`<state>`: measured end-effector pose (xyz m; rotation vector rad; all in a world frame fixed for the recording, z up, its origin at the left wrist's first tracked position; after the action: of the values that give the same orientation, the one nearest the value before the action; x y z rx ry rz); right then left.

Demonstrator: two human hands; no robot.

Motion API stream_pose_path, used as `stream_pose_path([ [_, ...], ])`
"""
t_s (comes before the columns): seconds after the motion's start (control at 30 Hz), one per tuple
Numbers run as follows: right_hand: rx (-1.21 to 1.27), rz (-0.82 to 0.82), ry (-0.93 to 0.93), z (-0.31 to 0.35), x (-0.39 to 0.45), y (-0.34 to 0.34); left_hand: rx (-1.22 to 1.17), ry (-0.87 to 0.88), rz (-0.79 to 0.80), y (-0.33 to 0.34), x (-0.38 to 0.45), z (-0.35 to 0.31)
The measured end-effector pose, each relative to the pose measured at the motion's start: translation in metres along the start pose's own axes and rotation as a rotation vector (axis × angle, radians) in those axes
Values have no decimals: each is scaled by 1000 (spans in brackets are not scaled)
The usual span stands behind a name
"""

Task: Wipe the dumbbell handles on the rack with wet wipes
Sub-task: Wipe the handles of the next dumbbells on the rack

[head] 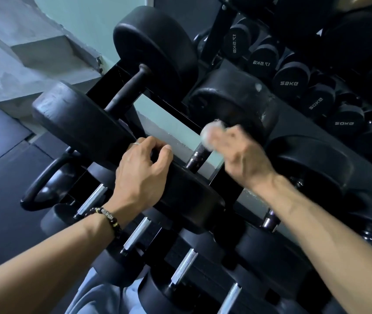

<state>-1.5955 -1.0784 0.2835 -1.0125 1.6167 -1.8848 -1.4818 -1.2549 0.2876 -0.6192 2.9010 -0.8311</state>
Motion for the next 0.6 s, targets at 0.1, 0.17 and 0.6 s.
stream_pose_path([
  [0.1,52,37,19,5,-1,1,9,-1,-6,0,1,0],
  [0.17,81,130,-202,26,-16,5,12,-2,-7,0,1,0],
  [0.6,40,115,-184,-4,4,-7,17,0,-3,1,1,0],
])
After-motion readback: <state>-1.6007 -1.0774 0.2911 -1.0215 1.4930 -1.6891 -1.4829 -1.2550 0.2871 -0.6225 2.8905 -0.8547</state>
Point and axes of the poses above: each hand's wrist, its own x-axis towards the middle knuckle, its own y-axis out of the palm, z = x × y, the point moved 4 cm from there along x, towards the middle knuckle, and after that the axes turned 13 degrees about y, right-handed, at the moved point
